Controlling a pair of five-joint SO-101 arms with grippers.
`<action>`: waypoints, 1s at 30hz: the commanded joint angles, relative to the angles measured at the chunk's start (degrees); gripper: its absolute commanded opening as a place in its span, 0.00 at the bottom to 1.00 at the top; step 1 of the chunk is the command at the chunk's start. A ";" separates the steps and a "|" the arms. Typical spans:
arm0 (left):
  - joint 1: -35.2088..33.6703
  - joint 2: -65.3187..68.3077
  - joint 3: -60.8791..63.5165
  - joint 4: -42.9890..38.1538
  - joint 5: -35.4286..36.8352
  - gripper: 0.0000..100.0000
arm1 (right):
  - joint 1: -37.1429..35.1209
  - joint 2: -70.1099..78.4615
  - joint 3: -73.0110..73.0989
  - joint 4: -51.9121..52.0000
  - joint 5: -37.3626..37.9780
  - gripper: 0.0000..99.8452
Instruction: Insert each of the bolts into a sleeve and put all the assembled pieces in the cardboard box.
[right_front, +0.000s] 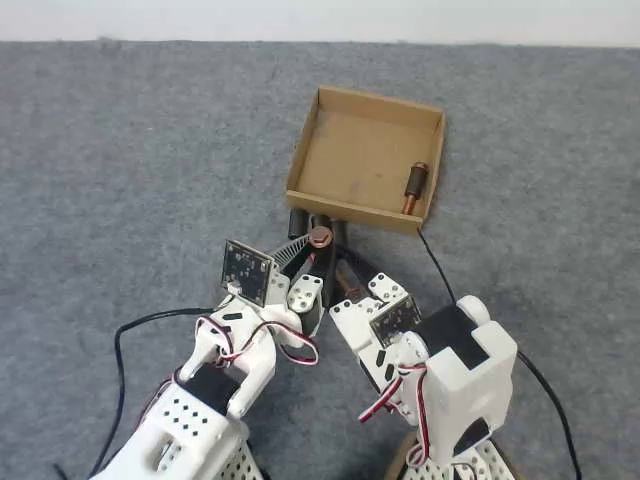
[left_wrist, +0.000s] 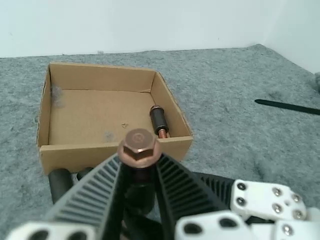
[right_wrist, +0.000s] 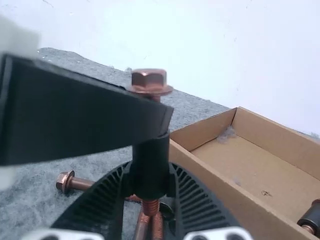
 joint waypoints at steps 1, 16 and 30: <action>0.97 -0.44 -0.40 -0.88 -0.18 0.03 | 1.80 -3.74 1.76 -0.66 0.44 0.01; 0.44 -0.44 -0.31 -0.70 4.40 0.17 | 1.80 -3.74 1.76 -0.66 0.44 0.01; -4.66 -0.44 -0.57 -0.88 4.40 0.17 | 1.80 -3.74 1.76 -0.66 0.44 0.01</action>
